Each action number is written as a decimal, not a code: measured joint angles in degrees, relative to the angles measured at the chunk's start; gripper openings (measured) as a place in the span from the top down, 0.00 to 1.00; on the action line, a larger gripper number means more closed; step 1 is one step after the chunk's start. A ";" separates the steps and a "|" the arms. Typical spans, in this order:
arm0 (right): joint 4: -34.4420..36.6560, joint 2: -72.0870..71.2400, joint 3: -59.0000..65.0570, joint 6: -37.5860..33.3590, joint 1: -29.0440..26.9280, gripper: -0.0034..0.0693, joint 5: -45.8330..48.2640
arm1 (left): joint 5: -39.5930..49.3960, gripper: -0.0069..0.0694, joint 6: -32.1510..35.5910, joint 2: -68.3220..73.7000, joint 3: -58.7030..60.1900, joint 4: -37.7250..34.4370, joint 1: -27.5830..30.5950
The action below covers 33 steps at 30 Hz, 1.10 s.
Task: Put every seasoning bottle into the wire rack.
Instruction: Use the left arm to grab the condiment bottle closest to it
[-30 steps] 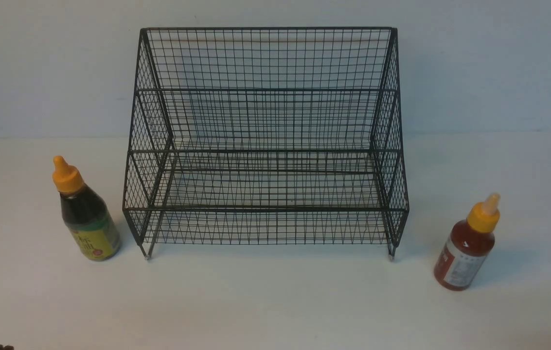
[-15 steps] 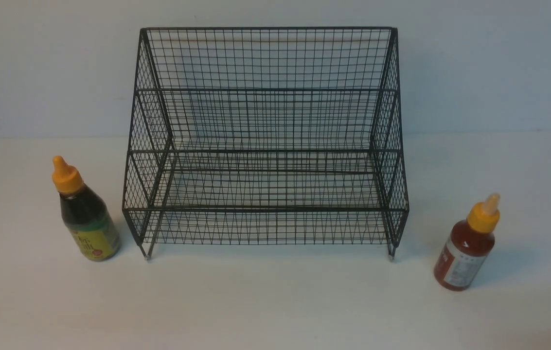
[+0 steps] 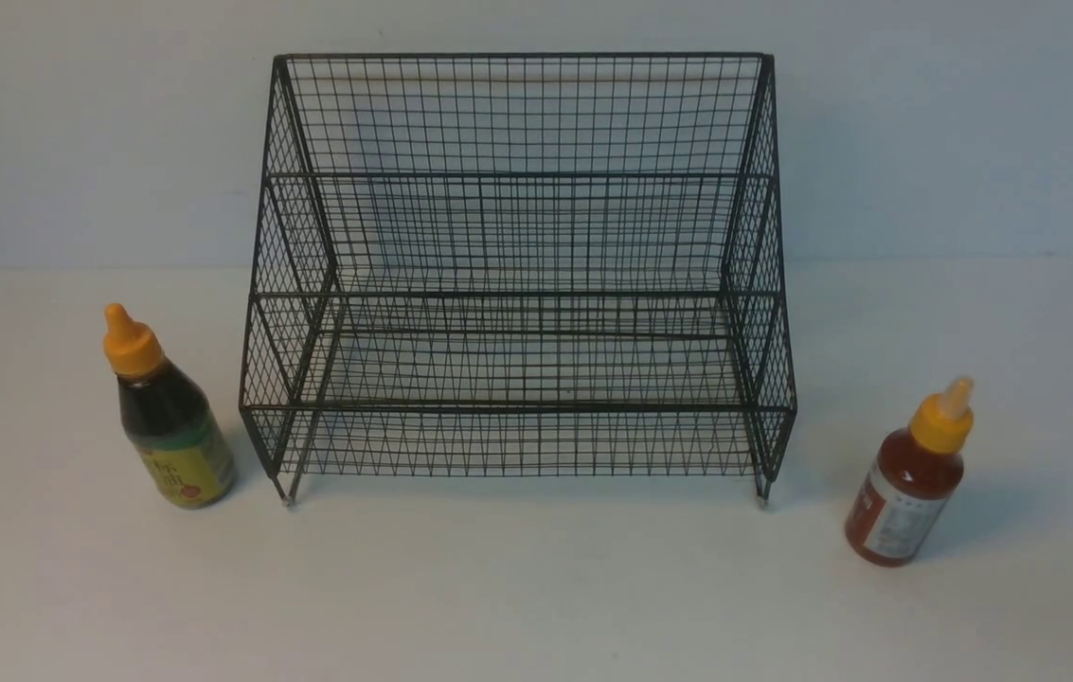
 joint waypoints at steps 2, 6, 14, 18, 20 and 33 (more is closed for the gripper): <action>0.47 0.00 0.00 0.14 0.00 0.97 -0.36 | 3.12 0.92 0.83 3.49 -1.60 2.47 0.00; 0.70 0.00 0.00 0.28 0.00 0.97 -1.02 | 5.35 0.92 1.40 11.26 -2.15 4.80 0.00; 0.88 0.00 0.00 0.56 0.00 0.97 -5.61 | -3.97 0.86 1.40 29.53 -2.15 4.92 0.00; 0.91 0.00 0.00 0.60 0.00 0.97 -9.89 | -10.64 0.77 1.40 37.34 -2.15 3.44 0.00; 0.99 0.00 0.00 0.60 0.00 0.97 -11.33 | -14.62 0.69 1.40 43.50 -2.15 1.34 0.00; -33.88 6.92 -26.98 14.72 8.53 0.97 24.19 | -30.80 0.28 -2.19 66.34 -2.82 -0.04 0.00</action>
